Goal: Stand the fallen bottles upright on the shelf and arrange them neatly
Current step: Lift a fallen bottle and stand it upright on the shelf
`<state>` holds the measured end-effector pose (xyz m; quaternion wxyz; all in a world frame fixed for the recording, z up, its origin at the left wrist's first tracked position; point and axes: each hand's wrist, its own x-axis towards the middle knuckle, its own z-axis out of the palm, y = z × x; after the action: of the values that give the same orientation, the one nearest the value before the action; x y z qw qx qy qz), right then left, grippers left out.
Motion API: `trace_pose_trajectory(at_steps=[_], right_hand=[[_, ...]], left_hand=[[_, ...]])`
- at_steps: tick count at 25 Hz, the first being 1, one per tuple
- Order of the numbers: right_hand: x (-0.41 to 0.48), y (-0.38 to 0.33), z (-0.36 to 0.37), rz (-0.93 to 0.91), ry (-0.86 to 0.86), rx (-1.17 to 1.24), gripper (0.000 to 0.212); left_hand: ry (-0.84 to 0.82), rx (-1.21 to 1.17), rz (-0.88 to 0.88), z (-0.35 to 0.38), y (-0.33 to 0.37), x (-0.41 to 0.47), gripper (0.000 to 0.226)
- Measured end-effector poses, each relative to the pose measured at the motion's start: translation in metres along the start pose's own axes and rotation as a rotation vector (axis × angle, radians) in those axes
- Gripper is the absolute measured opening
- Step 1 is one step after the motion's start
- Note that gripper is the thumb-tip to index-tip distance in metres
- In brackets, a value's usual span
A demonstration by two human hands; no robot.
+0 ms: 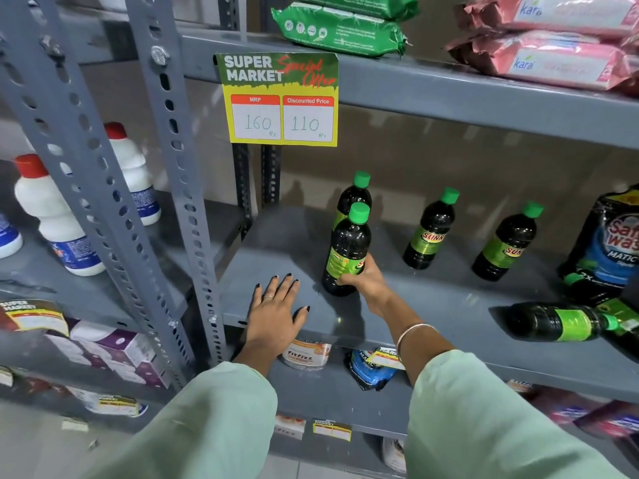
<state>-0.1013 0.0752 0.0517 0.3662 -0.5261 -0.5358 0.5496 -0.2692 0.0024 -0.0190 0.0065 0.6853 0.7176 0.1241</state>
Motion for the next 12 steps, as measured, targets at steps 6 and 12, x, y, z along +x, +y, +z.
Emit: trace_pose_trajectory(at_steps=[6, 12], right_hand=[[0.003, 0.011, 0.026, -0.093, 0.352, -0.202, 0.070], [-0.005, 0.018, 0.035, -0.152, 0.323, -0.127, 0.066]], left_hand=[[-0.007, 0.005, -0.007, 0.000, 0.000, 0.001, 0.069], [-0.001, -0.007, -0.006, -0.002, 0.000, 0.000, 0.058]])
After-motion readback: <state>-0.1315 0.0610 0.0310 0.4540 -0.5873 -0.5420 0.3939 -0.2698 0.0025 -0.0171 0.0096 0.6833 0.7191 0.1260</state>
